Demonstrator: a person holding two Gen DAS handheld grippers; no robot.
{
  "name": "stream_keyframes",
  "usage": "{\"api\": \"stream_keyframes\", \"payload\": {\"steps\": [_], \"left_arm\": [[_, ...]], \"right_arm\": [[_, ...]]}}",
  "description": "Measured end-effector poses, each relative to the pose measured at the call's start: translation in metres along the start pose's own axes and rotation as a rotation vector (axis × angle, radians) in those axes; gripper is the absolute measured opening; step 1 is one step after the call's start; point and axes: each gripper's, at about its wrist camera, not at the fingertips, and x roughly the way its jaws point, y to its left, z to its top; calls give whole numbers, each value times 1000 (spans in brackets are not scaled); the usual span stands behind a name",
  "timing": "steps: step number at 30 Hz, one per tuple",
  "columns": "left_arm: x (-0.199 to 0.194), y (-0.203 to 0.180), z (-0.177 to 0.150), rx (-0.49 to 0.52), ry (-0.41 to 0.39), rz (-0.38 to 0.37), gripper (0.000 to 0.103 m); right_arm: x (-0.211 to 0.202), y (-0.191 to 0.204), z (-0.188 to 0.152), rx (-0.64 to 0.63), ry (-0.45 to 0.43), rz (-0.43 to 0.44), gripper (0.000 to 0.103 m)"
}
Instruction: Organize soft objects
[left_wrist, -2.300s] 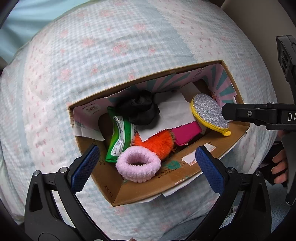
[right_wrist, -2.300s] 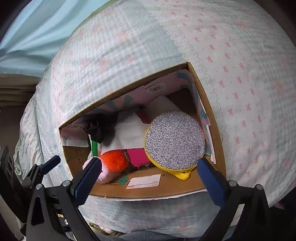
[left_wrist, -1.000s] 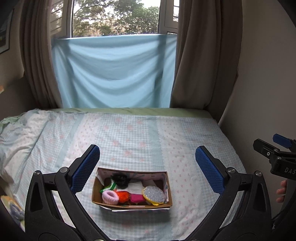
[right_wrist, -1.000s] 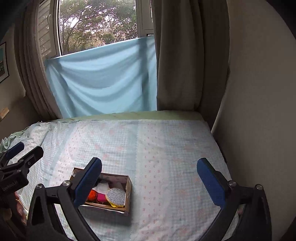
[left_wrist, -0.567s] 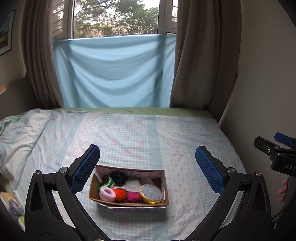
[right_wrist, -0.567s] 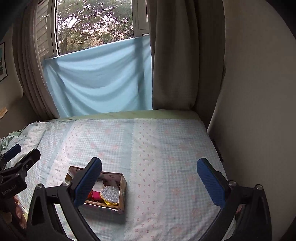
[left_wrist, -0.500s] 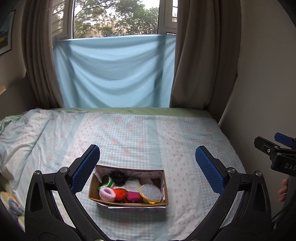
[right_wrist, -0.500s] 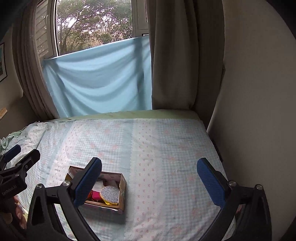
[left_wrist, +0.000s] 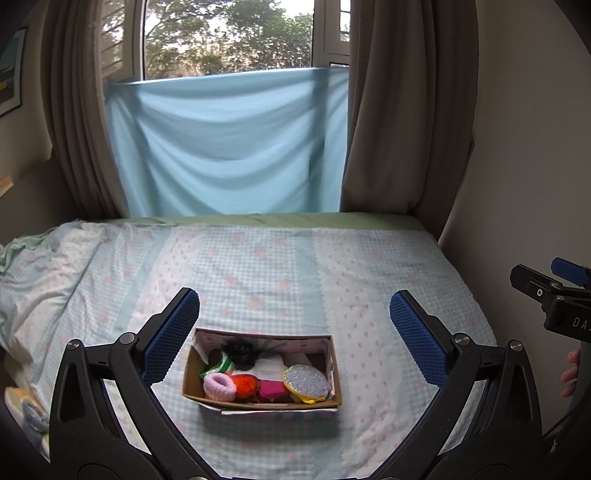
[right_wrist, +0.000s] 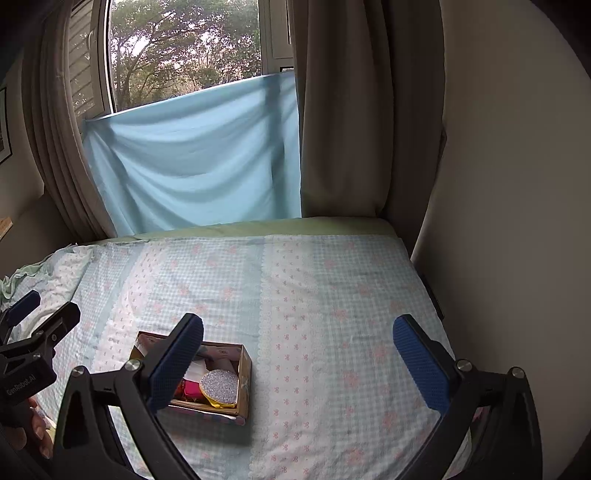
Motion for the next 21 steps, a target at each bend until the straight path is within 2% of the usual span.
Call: {"api": "stream_keyframes", "payload": {"steps": [21], "left_arm": [[-2, -4, -3, 26, -11, 16, 103]], "right_arm": [[-1, 1, 1, 2, -10, -22, 102]]}}
